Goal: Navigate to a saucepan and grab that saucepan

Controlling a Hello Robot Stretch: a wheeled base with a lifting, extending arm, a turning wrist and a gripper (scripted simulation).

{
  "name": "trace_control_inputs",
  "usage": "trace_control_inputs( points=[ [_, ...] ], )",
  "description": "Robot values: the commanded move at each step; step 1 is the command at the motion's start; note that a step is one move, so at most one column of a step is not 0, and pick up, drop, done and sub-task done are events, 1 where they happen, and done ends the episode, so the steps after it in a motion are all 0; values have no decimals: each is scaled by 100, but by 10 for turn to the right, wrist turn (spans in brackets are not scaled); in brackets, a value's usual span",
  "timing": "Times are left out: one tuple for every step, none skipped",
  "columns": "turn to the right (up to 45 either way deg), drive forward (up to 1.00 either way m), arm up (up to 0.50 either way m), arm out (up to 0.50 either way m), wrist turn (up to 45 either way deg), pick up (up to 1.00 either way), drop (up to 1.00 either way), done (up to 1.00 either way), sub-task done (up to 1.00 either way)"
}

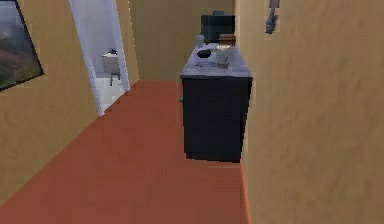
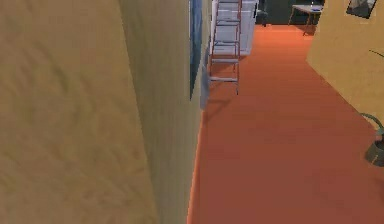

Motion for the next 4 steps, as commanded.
trace_control_inputs(
  points=[
    [0, 100, 0, 0, 0, 0, 0, 0, 0],
    [-450, 0, 0, 0, 0, 0, 0, 0, 0],
    [-240, 0, 0, 0, 0, 0, 0, 0, 0],
    [450, 0, 0, 0, 0, 0, 0, 0, 0]
  ],
)
